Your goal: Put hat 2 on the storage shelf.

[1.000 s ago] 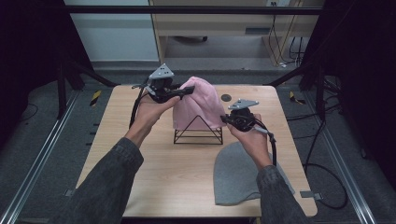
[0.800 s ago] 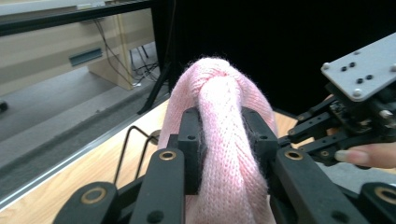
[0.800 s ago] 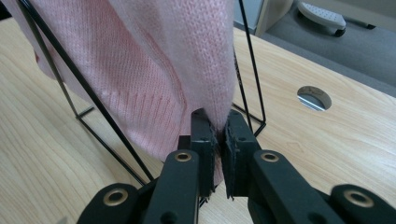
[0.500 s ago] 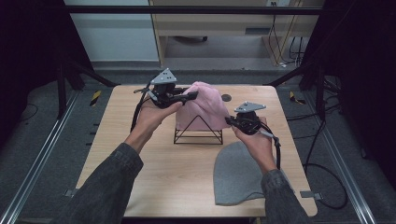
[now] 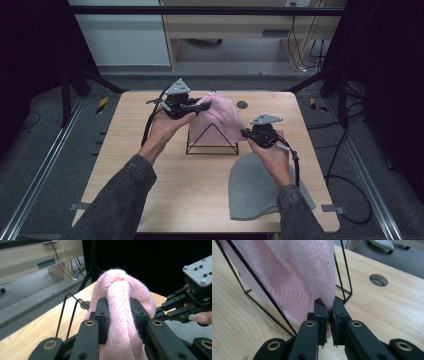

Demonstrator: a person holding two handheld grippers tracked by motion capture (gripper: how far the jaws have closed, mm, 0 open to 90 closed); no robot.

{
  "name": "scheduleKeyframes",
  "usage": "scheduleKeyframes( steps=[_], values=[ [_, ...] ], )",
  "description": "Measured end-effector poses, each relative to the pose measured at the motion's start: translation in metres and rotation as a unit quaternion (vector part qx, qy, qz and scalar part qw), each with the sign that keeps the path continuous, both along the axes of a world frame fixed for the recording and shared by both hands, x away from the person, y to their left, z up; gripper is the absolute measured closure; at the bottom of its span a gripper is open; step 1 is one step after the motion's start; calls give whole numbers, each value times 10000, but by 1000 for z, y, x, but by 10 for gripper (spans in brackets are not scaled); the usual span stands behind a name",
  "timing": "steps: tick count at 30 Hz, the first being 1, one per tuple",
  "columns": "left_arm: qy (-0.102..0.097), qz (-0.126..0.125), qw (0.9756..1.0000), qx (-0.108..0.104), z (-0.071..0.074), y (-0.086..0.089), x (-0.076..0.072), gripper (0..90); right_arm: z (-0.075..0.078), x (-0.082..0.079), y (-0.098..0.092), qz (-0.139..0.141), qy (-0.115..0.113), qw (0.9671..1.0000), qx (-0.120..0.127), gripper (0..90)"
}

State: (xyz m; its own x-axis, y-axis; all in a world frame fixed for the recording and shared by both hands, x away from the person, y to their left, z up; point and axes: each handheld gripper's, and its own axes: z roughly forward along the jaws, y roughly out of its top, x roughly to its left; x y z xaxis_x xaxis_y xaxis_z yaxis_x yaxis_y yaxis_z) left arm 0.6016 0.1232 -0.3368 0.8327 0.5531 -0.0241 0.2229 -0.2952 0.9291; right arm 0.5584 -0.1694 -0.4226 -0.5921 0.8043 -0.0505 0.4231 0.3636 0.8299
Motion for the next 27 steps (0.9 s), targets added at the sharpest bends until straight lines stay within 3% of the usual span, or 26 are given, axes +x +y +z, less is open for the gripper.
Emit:
scheduleKeyframes(
  steps=[5,8,11,14,20,27],
  values=[
    [-76,-106,9999,-66,-5,3,-3,719,-7,0,2,32,50,10000,-11,842],
    [-287,-316,9990,-140,1,5,-10,717,-6,-4,4,59,8,10000,76,841],
    [-353,-428,9982,-207,5,6,-15,716,-4,-7,4,80,-55,9998,169,841],
    [-365,-387,9986,-55,6,8,-18,716,-2,-10,4,114,-86,9997,186,841],
    [-282,-186,9993,185,-7,14,-14,707,-9,-11,9,162,4,9999,30,840],
    [-235,-243,9991,250,-18,13,-16,680,-22,-7,10,116,195,9997,-92,839]
  ],
)
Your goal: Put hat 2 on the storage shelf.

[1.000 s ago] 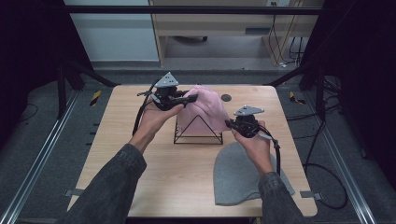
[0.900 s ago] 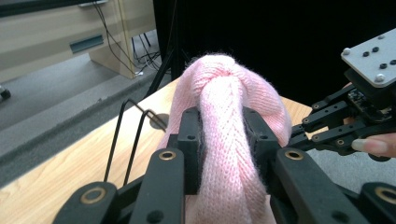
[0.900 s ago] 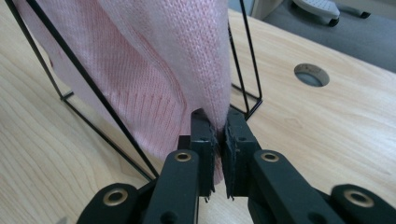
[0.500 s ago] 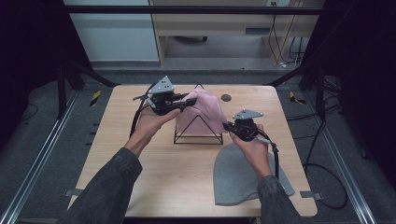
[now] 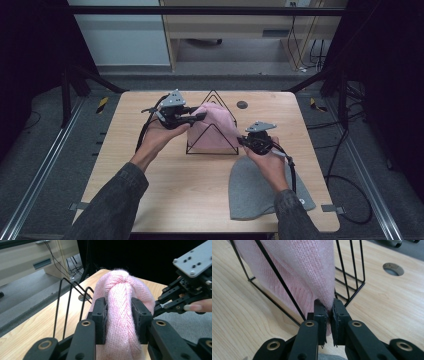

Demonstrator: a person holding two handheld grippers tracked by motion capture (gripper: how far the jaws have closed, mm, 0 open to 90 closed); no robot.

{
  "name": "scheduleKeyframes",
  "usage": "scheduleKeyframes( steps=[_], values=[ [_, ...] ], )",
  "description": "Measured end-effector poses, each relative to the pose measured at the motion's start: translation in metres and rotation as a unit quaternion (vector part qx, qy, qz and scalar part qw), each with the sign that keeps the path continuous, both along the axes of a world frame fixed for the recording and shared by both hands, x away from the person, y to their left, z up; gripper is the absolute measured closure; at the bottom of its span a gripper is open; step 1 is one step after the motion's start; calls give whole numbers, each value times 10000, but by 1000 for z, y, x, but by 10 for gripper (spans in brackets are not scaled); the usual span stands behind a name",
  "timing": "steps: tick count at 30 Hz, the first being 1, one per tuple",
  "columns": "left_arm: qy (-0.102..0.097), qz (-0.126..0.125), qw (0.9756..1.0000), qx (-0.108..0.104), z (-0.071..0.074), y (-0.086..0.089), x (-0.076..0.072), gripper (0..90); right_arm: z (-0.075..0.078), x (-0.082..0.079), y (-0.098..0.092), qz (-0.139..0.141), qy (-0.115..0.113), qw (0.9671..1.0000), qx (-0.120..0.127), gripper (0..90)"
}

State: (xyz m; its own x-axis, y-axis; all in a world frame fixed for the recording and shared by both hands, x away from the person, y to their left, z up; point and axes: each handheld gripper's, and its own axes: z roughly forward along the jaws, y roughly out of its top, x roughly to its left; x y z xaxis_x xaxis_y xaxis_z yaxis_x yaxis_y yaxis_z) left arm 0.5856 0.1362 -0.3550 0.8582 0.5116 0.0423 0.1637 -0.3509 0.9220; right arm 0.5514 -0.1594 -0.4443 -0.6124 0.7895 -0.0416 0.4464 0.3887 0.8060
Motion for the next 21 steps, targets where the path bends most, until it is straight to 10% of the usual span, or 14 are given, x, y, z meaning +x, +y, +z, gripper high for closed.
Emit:
scheduleKeyframes(
  steps=[13,21],
  values=[
    [173,239,9995,-138,0,-1,-9,464,16,-13,-21,-188,8,9997,-138,488],
    [327,587,9972,333,-11,20,-29,295,12,-15,-51,-463,422,9976,-304,319]
  ],
)
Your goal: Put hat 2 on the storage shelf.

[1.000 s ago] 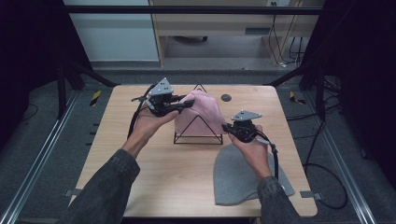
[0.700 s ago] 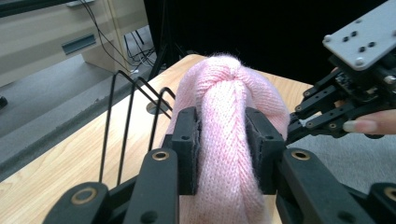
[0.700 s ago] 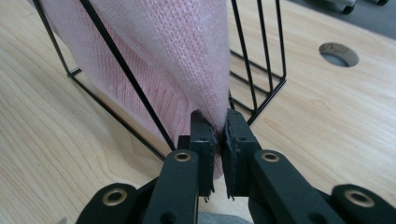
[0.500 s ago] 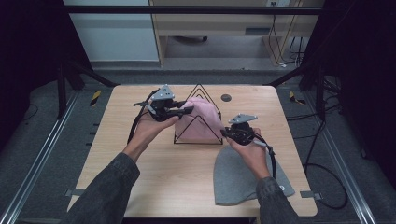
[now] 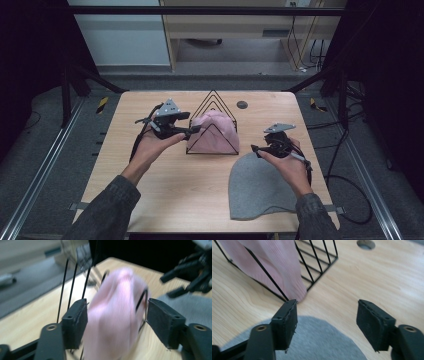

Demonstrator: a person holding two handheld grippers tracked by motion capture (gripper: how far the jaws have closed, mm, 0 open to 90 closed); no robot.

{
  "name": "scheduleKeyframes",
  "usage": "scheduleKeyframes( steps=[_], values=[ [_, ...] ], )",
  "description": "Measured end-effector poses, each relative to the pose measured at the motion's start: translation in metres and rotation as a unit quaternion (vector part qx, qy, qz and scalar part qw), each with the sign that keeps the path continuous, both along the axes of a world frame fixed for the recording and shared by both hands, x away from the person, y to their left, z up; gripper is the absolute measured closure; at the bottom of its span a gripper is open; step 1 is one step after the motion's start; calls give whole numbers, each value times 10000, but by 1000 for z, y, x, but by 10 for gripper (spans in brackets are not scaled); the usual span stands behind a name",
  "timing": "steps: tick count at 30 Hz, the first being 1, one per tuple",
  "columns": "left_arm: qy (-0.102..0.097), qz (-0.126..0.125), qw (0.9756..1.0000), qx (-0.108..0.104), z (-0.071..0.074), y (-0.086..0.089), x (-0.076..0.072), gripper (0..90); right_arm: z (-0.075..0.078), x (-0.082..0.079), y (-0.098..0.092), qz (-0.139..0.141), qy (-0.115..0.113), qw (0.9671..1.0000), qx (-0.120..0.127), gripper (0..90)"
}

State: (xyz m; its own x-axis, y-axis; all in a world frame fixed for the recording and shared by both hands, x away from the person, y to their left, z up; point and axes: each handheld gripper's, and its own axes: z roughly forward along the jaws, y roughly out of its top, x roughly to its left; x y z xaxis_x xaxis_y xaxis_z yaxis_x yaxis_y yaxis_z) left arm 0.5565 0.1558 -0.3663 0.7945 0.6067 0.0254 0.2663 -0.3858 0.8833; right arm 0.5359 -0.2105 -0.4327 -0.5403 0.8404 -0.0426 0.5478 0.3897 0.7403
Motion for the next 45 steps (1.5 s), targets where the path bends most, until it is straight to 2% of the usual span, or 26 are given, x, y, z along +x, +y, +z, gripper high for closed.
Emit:
scheduleKeyframes(
  steps=[1,4,8,10,11,13,16,18,19,20,23,27,29,31,34,37,45],
  values=[
    [32,38,10000,30,-2,3,-2,264,-3,1,-5,-44,147,9999,-42,275],
    [202,15,9998,6,-7,10,-8,224,-4,1,-12,-107,187,9998,-46,254],
    [338,-269,9990,100,-17,19,-22,168,-8,2,-23,-201,365,9991,-23,220],
    [386,-361,9985,156,-31,25,-34,100,-11,3,-33,-276,448,9986,-26,226],
    [386,-361,9985,156,-31,25,-34,62,-11,3,-33,-276,448,9986,-26,226],
    [354,-238,9984,361,-43,32,-43,33,-12,1,-38,-298,508,9983,-4,248],
    [413,-183,9980,443,-59,48,-55,37,-15,-2,-44,-316,536,9981,-7,282],
    [490,-79,9978,446,-68,59,-62,47,-17,-5,-48,-315,560,9979,-51,295],
    [595,128,9971,459,-78,68,-67,53,-20,-7,-51,-343,612,9975,-49,308],
    [595,128,9971,459,-78,68,-67,60,-20,-7,-51,-343,612,9975,-49,308],
    [775,265,9949,583,-88,76,-72,64,-23,-8,-54,-356,674,9971,-39,344],
    [728,272,9923,967,-91,81,-82,64,-25,-11,-57,-339,842,9959,-16,421],
    [701,339,9913,1064,-91,84,-85,64,-25,-11,-57,-342,893,9954,-2,428],
    [693,405,9915,1028,-90,88,-85,64,-27,-9,-59,-380,936,9949,-32,442],
    [567,573,9909,1075,-88,94,-82,64,-29,-7,-60,-411,982,9943,-78,443],
    [659,704,9897,1058,-90,101,-78,66,-33,-5,-60,-463,1043,9934,-128,430],
    [648,676,9899,1064,-91,102,-77,73,-44,4,-57,-510,1224,9909,-237,403]
  ],
)
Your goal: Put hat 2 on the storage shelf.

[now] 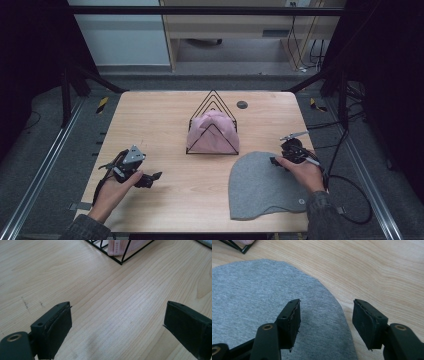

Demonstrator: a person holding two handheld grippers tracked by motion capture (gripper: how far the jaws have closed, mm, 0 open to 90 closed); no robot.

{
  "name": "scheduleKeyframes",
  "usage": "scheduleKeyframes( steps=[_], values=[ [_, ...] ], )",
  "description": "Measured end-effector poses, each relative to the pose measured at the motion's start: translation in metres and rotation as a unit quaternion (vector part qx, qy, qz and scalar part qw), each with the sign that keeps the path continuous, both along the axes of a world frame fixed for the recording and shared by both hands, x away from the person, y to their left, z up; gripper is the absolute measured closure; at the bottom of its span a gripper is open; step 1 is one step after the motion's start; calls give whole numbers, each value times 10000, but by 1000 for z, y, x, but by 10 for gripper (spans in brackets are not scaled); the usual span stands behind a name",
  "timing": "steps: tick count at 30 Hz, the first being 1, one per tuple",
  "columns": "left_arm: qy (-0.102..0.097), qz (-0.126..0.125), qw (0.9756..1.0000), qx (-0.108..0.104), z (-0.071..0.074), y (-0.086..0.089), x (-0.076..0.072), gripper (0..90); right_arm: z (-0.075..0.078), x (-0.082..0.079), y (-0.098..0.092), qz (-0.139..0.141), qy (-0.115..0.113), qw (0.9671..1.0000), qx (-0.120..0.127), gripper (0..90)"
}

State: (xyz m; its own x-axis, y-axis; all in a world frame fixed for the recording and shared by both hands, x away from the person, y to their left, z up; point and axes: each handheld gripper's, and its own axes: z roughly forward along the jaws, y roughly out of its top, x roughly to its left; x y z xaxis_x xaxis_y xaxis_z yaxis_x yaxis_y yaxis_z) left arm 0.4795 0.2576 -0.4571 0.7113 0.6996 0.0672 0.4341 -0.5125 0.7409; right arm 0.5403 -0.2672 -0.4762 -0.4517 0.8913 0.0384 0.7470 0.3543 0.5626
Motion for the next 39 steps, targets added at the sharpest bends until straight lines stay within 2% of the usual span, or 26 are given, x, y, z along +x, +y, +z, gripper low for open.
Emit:
scheduleKeyframes(
  steps=[6,8,14,17,19,23,25,29,32,36,37,39],
  values=[
    [8,-16,10000,24,0,-1,0,76,-3,0,5,92,88,9999,-88,463],
    [5,-12,10000,44,0,-1,0,79,-3,-1,7,175,109,9997,-143,525],
    [18,-14,10000,63,0,0,0,81,-4,-2,9,241,155,9994,-188,602],
    [50,-8,10000,84,-1,0,1,81,-3,-3,9,290,224,9992,-160,700],
    [62,-9,9999,91,-1,0,1,82,-2,-3,9,366,289,9989,-73,802],
    [88,5,9999,117,-2,1,2,82,-2,-5,10,420,268,9988,-30,856],
    [92,0,9999,123,-3,1,2,82,1,-7,11,482,177,9987,39,858],
    [220,-160,9995,-154,-4,1,5,77,18,-21,15,677,-130,9972,278,859],
    [290,-188,9992,-220,-6,1,7,72,32,-32,21,828,-398,9951,366,859],
    [351,-160,9988,-300,-7,3,7,72,53,-48,31,1111,-857,9888,508,859],
    [351,-160,9988,-300,-7,3,7,72,53,-48,31,1111,-857,9888,508,859],
    [393,-166,9987,-267,-8,3,8,73,63,-55,37,1296,-1086,9839,572,860]
  ],
)
